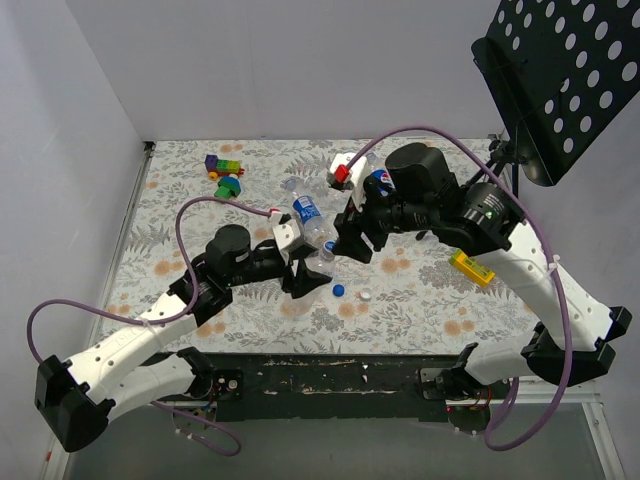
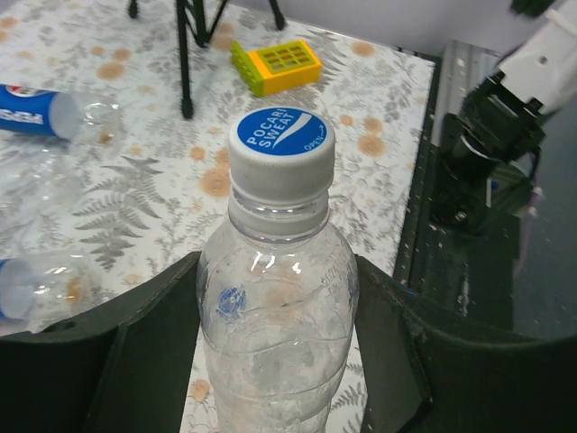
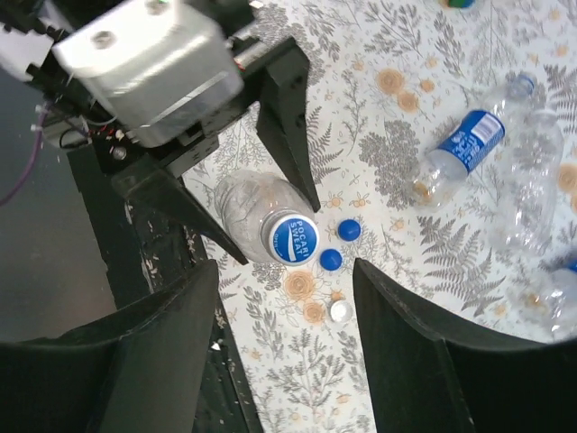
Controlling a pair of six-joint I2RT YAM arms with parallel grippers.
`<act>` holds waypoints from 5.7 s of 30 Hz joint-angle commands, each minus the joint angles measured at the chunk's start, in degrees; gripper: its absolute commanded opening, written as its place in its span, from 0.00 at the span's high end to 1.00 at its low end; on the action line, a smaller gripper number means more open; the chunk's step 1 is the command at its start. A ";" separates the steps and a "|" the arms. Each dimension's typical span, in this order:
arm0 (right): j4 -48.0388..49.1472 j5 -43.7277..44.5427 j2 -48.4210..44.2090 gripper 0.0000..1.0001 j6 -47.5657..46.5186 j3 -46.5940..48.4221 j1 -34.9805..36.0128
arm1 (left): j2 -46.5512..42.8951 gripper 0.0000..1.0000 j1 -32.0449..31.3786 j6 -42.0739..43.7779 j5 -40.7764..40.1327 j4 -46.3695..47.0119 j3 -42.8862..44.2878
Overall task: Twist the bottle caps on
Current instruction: Screw the bottle cap onto the plastic bottle.
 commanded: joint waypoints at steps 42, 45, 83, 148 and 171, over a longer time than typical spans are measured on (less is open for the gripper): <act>-9.89 -2.31 9.85 0.52 4.57 7.56 0.30 | 1.59 1.00 1.28 4.83 6.06 -6.15 5.64; -10.59 -2.31 10.03 0.53 4.31 7.47 0.30 | 1.94 1.00 1.36 4.83 5.98 -5.97 5.82; 6.27 -13.73 -3.50 0.99 -14.41 -6.24 -0.23 | 5.28 1.00 16.48 12.74 42.01 -15.56 9.33; -0.24 -21.75 5.81 0.99 -34.30 -5.88 5.04 | 5.38 1.00 12.79 29.01 37.63 -33.24 20.68; 7.94 7.08 6.61 0.99 27.68 -6.06 5.22 | -6.32 1.00 1.54 17.75 0.11 -5.11 6.18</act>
